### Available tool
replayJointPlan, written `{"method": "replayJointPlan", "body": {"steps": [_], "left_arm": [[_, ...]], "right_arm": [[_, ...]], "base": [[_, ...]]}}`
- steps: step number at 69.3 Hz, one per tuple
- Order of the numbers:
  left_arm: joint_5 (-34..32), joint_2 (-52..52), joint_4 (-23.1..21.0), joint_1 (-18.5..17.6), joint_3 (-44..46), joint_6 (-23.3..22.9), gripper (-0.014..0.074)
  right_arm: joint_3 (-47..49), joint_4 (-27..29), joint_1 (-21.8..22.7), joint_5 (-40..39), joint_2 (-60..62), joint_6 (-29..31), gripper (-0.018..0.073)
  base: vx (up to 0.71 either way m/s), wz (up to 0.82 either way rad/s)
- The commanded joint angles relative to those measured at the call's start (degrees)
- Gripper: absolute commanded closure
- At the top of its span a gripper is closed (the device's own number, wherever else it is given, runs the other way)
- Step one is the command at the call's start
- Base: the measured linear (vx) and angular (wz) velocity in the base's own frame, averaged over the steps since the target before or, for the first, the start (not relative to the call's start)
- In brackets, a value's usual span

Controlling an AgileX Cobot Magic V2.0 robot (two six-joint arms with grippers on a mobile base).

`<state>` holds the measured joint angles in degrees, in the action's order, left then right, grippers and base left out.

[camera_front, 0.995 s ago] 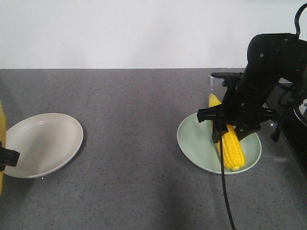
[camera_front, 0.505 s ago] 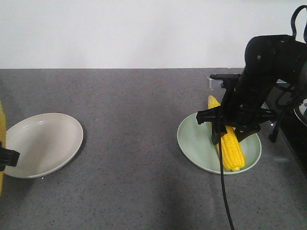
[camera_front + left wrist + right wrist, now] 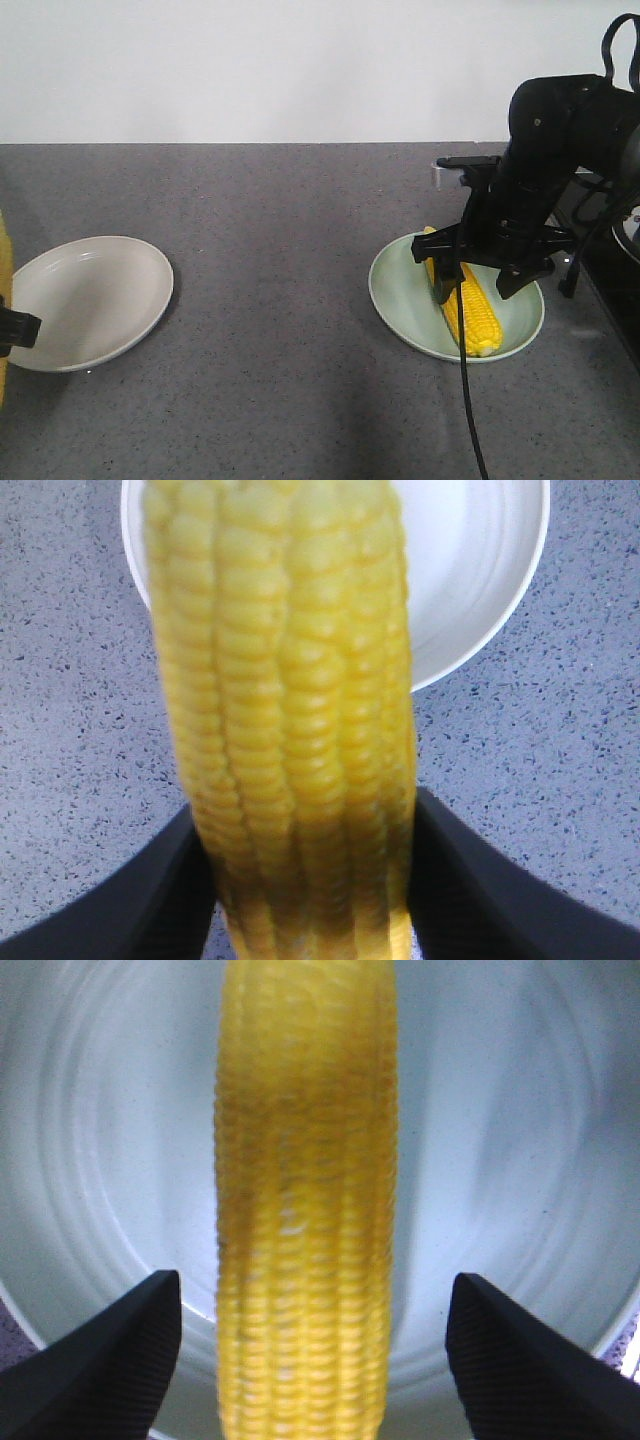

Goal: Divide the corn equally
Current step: 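Lower the cob onto the green plate and open the right gripper, then lift the open right gripper up and away from the green plate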

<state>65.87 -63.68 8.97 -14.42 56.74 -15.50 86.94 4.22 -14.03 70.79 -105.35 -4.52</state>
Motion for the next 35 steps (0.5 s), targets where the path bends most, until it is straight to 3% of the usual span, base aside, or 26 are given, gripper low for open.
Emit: {"method": "replayJointPlan", "body": {"steps": [1, 35], "left_arm": [[-1.9, 0.7, 0.4, 0.2, 1.5, -0.2, 0.0379], [-1.9, 0.7, 0.4, 0.2, 1.5, -0.2, 0.0379]], "right_arm": [[1.2, -0.9, 0.1, -0.3, 2.9, 2.1, 0.0057], [-3.9, -8.2, 0.1, -13.8, 20.2, -0.6, 0.0057]], "base": [[0.0, 0.0], [0.0, 0.0]]}}
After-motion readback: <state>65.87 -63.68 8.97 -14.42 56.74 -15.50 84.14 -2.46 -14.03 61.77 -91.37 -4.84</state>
